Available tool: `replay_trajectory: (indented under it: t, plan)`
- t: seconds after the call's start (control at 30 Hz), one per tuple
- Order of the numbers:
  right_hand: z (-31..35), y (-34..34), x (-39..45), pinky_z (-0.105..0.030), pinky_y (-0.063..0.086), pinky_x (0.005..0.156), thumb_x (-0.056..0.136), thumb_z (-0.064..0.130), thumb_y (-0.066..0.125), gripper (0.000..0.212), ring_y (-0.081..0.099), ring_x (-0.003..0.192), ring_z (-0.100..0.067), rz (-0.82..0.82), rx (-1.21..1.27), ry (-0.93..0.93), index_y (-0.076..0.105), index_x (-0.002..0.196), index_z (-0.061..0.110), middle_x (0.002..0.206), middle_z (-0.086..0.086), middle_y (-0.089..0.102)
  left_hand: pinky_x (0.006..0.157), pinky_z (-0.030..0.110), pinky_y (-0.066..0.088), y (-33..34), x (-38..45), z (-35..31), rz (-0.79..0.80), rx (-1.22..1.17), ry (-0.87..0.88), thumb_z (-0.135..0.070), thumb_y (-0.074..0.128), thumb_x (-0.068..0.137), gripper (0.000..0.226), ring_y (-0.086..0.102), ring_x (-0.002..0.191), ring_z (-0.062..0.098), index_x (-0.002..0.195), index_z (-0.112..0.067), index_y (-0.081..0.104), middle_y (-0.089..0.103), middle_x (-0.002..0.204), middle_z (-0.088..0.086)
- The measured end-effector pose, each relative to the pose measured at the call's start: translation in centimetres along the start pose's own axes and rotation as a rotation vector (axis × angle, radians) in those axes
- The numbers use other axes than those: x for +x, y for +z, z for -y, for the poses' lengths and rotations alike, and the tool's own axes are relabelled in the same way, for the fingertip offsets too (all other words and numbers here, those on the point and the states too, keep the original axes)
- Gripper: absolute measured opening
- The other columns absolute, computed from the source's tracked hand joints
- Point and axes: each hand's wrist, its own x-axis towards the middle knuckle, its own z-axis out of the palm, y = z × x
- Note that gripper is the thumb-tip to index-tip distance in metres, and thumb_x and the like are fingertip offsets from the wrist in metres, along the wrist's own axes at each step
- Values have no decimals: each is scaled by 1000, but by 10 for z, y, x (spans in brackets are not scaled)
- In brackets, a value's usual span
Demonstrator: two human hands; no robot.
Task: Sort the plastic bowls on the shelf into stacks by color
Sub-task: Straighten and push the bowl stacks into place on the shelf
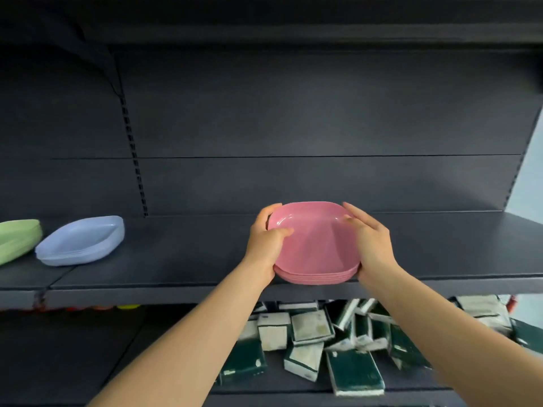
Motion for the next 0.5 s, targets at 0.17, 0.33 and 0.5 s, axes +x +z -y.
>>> replay_trajectory:
  t: [0.17,0.33,0.5]
  plan:
    - [24,-54,1,-42,56,80,94,23,52,28,66,97,-24,2,10,30,67,115,34,110,4,68,65,23,46,57,-20,-4,-7,-10,15,-4,56,87,46,57,96,17,123,-32,56,57,118,-3]
    - [42,-107,41,-32,54,77,95,17,51,29,65,99,-20,-24,71,12,66,118,25,114,0,67,70,21,44,125,-5,-2,0,31,46,-6,55,88,45,56,104,17,126,-30,55,57,122,-5]
    - [55,-167,121,-29,54,71,92,15,55,33,66,95,-18,-12,72,12,64,122,22,112,1,68,71,21,44,212,45,14,18,42,28,-7,55,89,46,54,104,15,128,-31,54,55,123,-7]
